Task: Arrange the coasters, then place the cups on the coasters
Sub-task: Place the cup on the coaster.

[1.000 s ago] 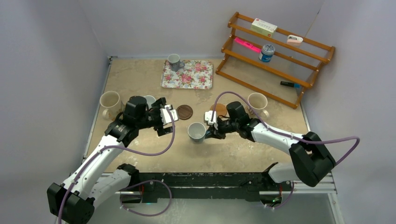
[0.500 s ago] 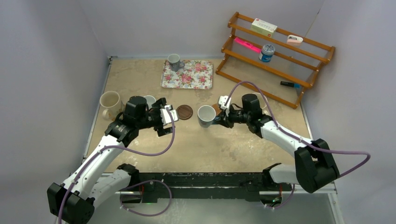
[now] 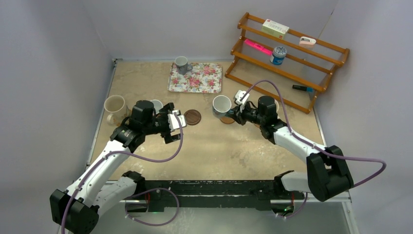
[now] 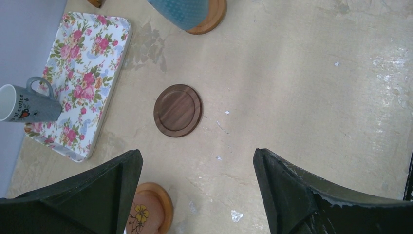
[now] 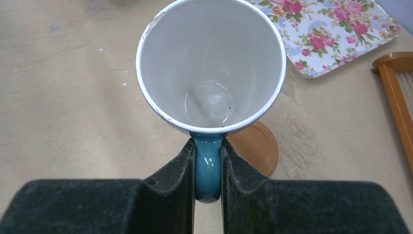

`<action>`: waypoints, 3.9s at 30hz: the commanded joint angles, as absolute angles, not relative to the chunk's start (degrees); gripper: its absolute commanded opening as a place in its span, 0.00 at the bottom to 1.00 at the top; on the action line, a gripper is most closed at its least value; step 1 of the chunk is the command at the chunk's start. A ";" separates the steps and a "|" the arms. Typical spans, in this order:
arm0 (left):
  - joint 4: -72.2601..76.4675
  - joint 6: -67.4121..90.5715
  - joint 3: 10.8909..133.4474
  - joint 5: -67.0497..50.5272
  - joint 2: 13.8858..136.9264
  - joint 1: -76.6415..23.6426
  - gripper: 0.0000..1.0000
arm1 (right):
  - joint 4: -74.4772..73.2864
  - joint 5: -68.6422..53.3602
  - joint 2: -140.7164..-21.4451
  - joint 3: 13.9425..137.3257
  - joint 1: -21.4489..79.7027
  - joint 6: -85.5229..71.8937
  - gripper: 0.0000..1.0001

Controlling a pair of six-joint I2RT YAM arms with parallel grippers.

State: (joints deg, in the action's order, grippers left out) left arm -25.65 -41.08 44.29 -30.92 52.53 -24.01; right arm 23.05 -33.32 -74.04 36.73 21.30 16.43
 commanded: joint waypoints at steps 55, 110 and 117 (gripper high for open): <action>-25.58 -41.30 44.74 -32.78 52.39 -23.47 0.90 | 30.55 -19.49 -79.81 35.04 21.10 13.45 0.00; -25.75 -41.57 44.74 -33.22 52.82 -23.48 0.90 | 31.16 -15.34 -79.30 34.64 21.12 13.01 0.00; -25.75 -41.57 44.74 -33.18 52.79 -23.47 0.90 | 31.45 -15.31 -79.22 34.44 21.09 12.81 0.00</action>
